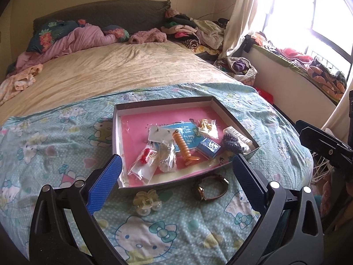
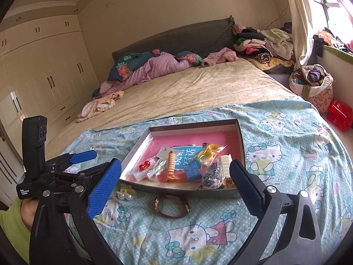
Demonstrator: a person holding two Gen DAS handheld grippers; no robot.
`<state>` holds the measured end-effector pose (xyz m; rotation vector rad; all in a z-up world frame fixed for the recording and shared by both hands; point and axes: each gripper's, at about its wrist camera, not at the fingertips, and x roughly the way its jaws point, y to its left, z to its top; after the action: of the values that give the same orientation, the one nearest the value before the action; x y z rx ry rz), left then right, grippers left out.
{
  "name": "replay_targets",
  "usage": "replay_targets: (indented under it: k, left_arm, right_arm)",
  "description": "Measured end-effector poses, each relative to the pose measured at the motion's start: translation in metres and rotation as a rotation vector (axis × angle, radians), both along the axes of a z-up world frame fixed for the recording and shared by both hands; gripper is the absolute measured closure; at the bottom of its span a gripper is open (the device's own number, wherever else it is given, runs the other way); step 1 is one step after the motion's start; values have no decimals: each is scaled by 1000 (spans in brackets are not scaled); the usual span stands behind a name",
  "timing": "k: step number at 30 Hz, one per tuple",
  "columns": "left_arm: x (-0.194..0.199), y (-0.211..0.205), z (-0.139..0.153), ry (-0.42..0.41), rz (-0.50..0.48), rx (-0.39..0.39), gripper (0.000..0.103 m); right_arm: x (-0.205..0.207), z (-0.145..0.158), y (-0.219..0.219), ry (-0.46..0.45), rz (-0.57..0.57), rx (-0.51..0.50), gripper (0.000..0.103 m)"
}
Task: Organize jewelry
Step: 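Withdraw both open tools toward the watch and pearl hair claw, then grasp the brown leather watch with the right tool while the left tool grasps the pearl hair claw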
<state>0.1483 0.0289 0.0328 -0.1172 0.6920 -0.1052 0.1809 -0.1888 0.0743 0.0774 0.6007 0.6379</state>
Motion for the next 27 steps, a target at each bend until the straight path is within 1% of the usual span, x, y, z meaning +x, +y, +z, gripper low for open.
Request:
replay_targets:
  k: [5,10,13,16,21,27]
  left_arm:
    - [-7,7,-10,21,21,8,10]
    - [-12,20,-30,72,53,15,10]
    - [-13,28,-44,104,70,18,10]
    - [-14,36,-57,133,85,18,10]
    - [-14,46,-74,172,103,18,10]
    - [-12,55,-88,208,103,4,10]
  right_arm:
    - [-7,-5,7,14,18,-19,5]
    - [-9,-23,19,57,40,-52,5]
    - [-8,-37,30,87,47,-82,5]
    - [-4,-54,40,124,51,-90,5]
    - [4,-88,56,204,45,-128,5]
    - [17,-114,68,248,30,-167,5]
